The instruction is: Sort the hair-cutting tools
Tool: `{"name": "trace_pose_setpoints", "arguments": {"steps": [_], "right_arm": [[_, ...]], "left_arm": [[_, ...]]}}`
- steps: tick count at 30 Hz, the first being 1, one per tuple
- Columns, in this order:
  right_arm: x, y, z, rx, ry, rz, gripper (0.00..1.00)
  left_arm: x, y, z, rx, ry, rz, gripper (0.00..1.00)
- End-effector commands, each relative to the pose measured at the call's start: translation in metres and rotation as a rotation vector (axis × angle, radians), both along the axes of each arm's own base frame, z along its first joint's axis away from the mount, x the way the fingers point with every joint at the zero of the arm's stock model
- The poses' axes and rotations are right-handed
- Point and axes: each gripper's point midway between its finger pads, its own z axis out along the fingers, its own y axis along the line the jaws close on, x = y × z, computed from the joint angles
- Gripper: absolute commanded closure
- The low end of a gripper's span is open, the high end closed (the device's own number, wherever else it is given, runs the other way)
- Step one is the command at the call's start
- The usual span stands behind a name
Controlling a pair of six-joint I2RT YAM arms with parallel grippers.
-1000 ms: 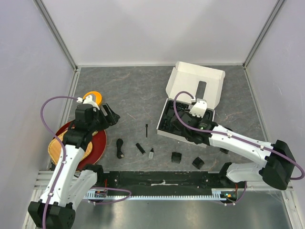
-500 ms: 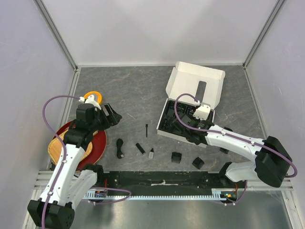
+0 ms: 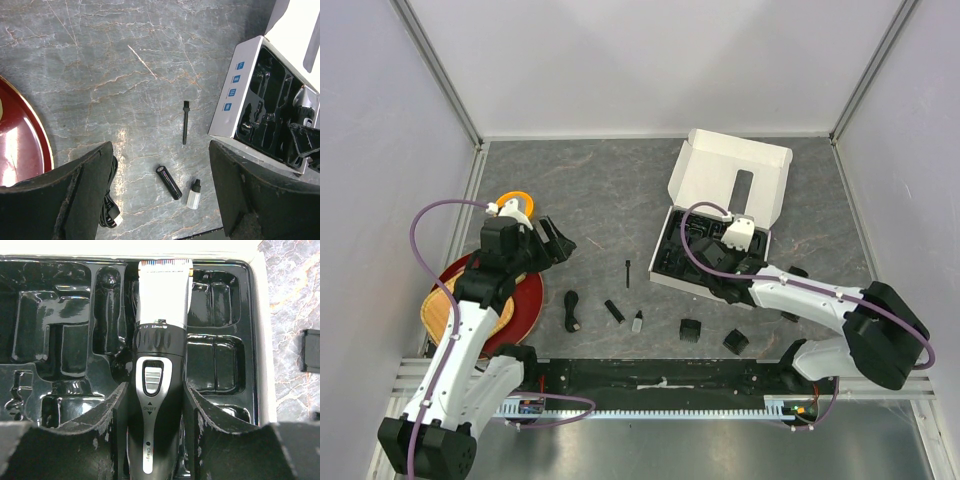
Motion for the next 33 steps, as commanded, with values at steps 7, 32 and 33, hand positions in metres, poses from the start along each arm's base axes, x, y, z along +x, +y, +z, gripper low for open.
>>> {"name": "trace_pose_setpoints", "arguments": {"steps": [7,32,33], "right_arm": [[0.016,0.000,0.002,-0.009,-0.103,0.021,0.90],[0.016,0.005,0.004,0.043,-0.089,-0.012,0.39],[0.015,0.005,0.006,0.038,-0.089,-0.009,0.36]], "left_arm": [[0.005,-0.002,0.008,0.011,-0.045,-0.028,0.16],[0.004,-0.003,0.008,0.009,-0.048,-0.031,0.16],[0.004,-0.003,0.008,0.009,-0.047,-0.029,0.16]]}}
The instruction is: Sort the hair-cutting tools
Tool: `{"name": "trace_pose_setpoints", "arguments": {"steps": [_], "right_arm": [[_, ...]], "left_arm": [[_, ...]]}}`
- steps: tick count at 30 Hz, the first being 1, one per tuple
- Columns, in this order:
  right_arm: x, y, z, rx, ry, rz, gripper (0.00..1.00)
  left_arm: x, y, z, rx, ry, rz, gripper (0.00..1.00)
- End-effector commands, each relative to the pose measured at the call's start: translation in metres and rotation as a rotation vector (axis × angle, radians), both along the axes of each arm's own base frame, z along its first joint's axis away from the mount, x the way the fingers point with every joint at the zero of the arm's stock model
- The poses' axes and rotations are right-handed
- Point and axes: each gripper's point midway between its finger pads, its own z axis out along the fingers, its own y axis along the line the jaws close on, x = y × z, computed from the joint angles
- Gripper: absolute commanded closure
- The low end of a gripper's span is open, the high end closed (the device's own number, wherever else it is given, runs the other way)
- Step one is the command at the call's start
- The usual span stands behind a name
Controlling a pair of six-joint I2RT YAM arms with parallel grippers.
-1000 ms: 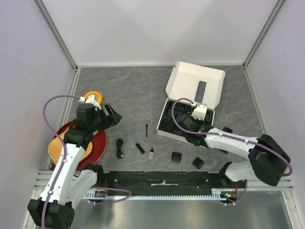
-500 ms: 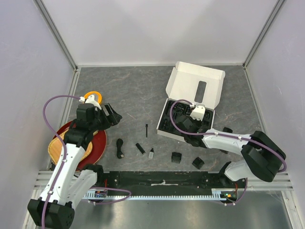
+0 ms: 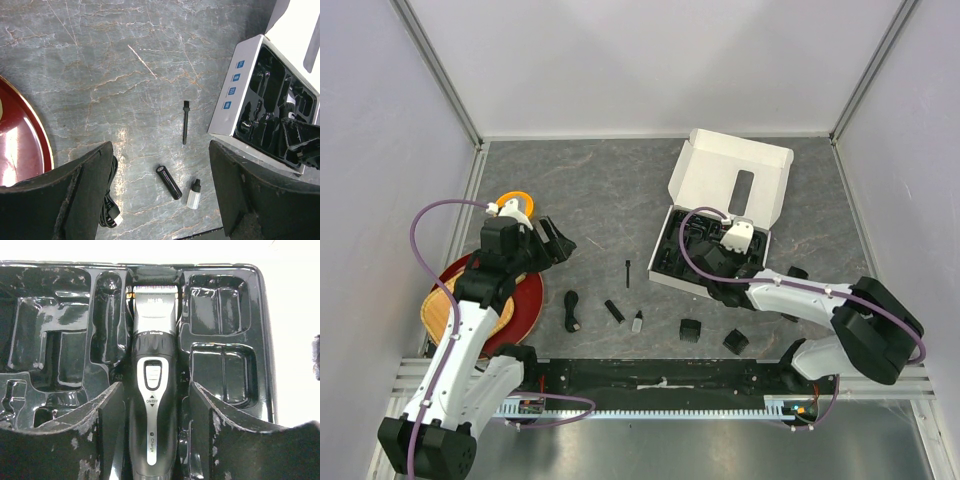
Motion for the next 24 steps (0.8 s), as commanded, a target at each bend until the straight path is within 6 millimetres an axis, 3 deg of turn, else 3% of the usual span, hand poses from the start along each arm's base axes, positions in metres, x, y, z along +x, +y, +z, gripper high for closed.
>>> {"name": "trace_pose_setpoints", "arguments": {"steps": [1,7,13,20,24], "right_arm": [[0.006,0.003,0.030,0.036,-0.046,-0.013,0.35],[0.008,0.007,0.049,0.048,-0.052,0.005,0.32],[0.007,0.011,0.064,0.068,-0.032,0.020,0.47],[-0.006,0.014,0.041,0.110,0.084,0.024,0.69],[-0.017,0.014,0.018,0.118,0.168,0.023,0.70]], "left_arm": [[0.004,-0.003,0.008,0.010,-0.048,-0.030,0.16],[0.003,-0.003,0.009,0.008,-0.049,-0.030,0.16],[0.003,-0.003,0.008,0.006,-0.046,-0.032,0.16],[0.002,-0.003,0.008,0.006,-0.049,-0.031,0.16],[0.002,-0.003,0.009,0.006,-0.052,-0.029,0.16]]}}
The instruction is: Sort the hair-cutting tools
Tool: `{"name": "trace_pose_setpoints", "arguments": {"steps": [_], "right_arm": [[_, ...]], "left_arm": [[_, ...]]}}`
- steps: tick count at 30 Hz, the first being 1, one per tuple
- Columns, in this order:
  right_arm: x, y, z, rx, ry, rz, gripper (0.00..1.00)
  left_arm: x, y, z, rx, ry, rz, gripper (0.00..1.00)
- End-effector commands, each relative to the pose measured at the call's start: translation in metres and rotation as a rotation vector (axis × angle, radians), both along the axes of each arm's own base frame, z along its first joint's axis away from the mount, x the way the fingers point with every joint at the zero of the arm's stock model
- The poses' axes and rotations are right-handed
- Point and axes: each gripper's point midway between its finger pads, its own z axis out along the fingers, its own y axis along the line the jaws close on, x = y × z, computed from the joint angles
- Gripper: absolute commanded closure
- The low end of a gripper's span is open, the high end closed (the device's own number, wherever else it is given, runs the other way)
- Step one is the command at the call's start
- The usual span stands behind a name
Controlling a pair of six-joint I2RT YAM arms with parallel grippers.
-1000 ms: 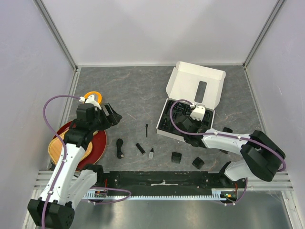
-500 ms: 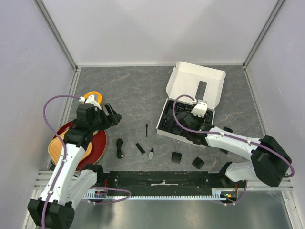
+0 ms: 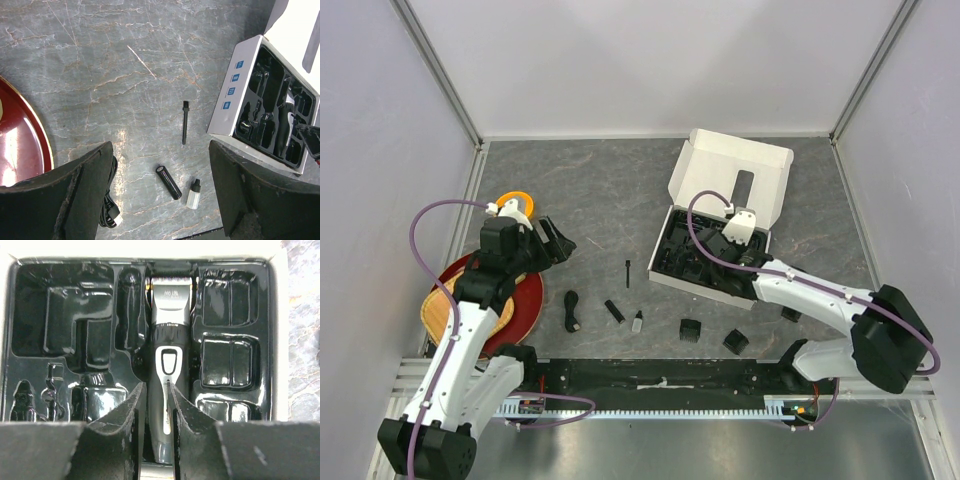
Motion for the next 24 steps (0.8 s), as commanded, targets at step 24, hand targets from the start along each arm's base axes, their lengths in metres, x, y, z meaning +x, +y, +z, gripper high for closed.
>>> {"name": "trace_pose_setpoints", "arguments": {"steps": [24], "right_arm": [[0.000,0.011,0.041,0.030,0.051,0.101,0.55]], "left_arm": [[0.002,0.000,0.006,0.016,-0.038,-0.020,0.14]]}}
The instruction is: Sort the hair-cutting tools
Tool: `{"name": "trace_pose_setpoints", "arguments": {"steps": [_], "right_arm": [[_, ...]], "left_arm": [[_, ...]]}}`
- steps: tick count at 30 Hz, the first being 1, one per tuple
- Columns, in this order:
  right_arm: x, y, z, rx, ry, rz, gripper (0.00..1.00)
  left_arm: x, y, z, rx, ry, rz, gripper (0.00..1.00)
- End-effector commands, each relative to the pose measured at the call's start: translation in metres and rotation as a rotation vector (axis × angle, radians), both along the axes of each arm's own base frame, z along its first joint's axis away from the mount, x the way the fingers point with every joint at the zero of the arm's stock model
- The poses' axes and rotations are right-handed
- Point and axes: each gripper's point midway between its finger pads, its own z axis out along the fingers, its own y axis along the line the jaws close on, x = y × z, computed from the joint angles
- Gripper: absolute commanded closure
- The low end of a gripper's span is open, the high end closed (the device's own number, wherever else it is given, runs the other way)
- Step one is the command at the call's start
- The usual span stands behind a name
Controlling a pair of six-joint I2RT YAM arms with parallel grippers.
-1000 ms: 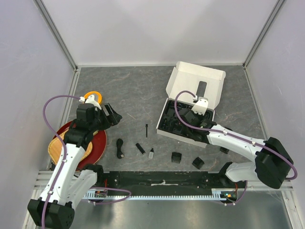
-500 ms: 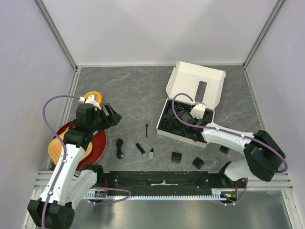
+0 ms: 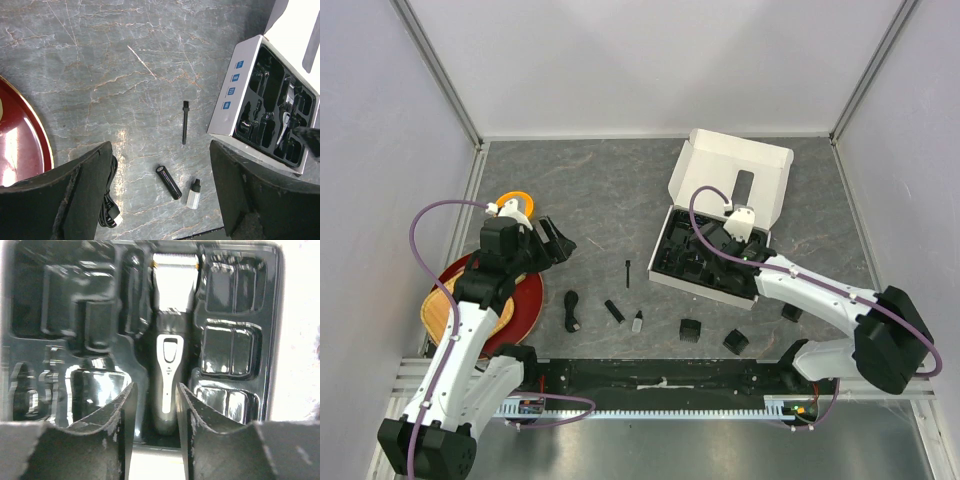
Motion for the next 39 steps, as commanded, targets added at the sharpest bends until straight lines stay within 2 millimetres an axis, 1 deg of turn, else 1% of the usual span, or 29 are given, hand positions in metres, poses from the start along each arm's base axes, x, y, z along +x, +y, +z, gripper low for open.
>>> {"name": "trace_pose_setpoints", "arguments": {"steps": [1,2,3,5,6,7,8,10,11,13,14,15,16,17,19,20,21,22,23,24,25,26,27,31,32,34,35,37,39], "right_arm": [[0.010,0.010,0.062,0.007,-0.061,0.087,0.52],[0.007,0.007,0.065,-0.013,-0.043,0.104,0.50],[0.007,0.006,0.075,-0.011,-0.055,0.113,0.48],[0.001,0.003,0.080,-0.029,-0.041,0.150,0.38],[-0.002,0.005,0.087,-0.011,-0.049,0.177,0.32],[-0.005,0.007,0.089,-0.003,-0.047,0.196,0.07],[-0.009,0.010,0.088,0.010,-0.033,0.234,0.02],[-0.014,0.013,0.094,0.035,-0.036,0.271,0.02],[-0.015,0.020,0.094,0.055,-0.042,0.308,0.02],[-0.025,0.037,0.092,0.142,-0.016,0.380,0.02],[-0.028,0.045,0.089,0.177,-0.014,0.414,0.02],[-0.037,0.056,0.085,0.219,0.016,0.463,0.03],[-0.040,0.060,0.081,0.233,0.029,0.480,0.06],[-0.047,0.070,0.075,0.248,0.039,0.520,0.07],[-0.055,0.079,0.071,0.249,0.051,0.555,0.13],[-0.062,0.090,0.067,0.238,0.054,0.592,0.14],[-0.066,0.094,0.065,0.235,0.057,0.594,0.16],[-0.067,0.096,0.065,0.216,0.044,0.587,0.20],[-0.076,0.106,0.061,0.203,0.051,0.609,0.20],[-0.078,0.107,0.059,0.188,0.051,0.593,0.20],[-0.078,0.108,0.058,0.185,0.043,0.550,0.23],[-0.086,0.114,0.052,0.171,0.065,0.556,0.24],[-0.089,0.118,0.049,0.172,0.074,0.551,0.26],[-0.108,0.143,0.036,0.216,0.127,0.517,0.27],[-0.114,0.153,0.031,0.235,0.140,0.498,0.27],[-0.119,0.162,0.028,0.256,0.143,0.482,0.27],[-0.122,0.175,0.027,0.283,0.141,0.472,0.27],[-0.122,0.186,0.022,0.287,0.146,0.458,0.28],[-0.125,0.200,0.014,0.289,0.165,0.437,0.28]], "left_arm": [[0.002,0.000,0.005,0.019,-0.033,-0.018,0.13],[0.002,0.001,0.005,0.022,-0.032,-0.014,0.11],[0.002,0.001,0.006,0.022,-0.033,-0.014,0.10],[0.001,0.000,0.006,0.019,-0.030,-0.019,0.05],[0.001,0.000,0.006,0.017,-0.031,-0.021,0.03],[0.000,-0.001,0.007,0.015,-0.034,-0.024,0.00],[0.000,-0.001,0.006,0.013,-0.031,-0.026,0.00],[0.000,-0.002,0.006,0.018,-0.034,-0.035,0.00],[0.000,-0.002,0.007,0.019,-0.037,-0.038,0.00],[-0.002,-0.004,0.005,0.015,-0.032,-0.053,0.00],[-0.004,-0.008,0.005,-0.001,-0.028,-0.068,0.00],[-0.005,-0.011,0.005,-0.007,-0.029,-0.090,0.01],[-0.006,-0.013,0.006,-0.012,-0.028,-0.108,0.03],[-0.008,-0.014,0.005,-0.018,-0.023,-0.109,0.04],[-0.012,-0.016,0.003,-0.035,-0.013,-0.109,0.05],[-0.014,-0.017,0.001,-0.048,-0.007,-0.105,0.05],[-0.017,-0.018,-0.005,-0.060,0.006,-0.105,0.05],[-0.019,-0.019,-0.005,-0.073,0.009,-0.103,0.06],[-0.021,-0.019,-0.006,-0.077,0.007,-0.098,0.06],[-0.020,-0.018,-0.004,-0.074,-0.004,-0.094,0.06],[-0.020,-0.015,-0.003,-0.062,-0.011,-0.085,0.07],[-0.021,-0.014,0.001,-0.060,-0.028,-0.079,0.07],[-0.021,-0.012,0.001,-0.056,-0.029,-0.072,0.07],[-0.022,-0.013,-0.002,-0.064,-0.017,-0.063,0.07],[-0.022,-0.012,-0.002,-0.064,-0.017,-0.059,0.07],[-0.022,-0.012,0.000,-0.062,-0.027,-0.057,0.08],[-0.022,-0.011,0.001,-0.065,-0.031,-0.053,0.08],[-0.023,-0.011,0.002,-0.066,-0.039,-0.048,0.07],[-0.023,-0.010,0.003,-0.061,-0.044,-0.047,0.08]]}}
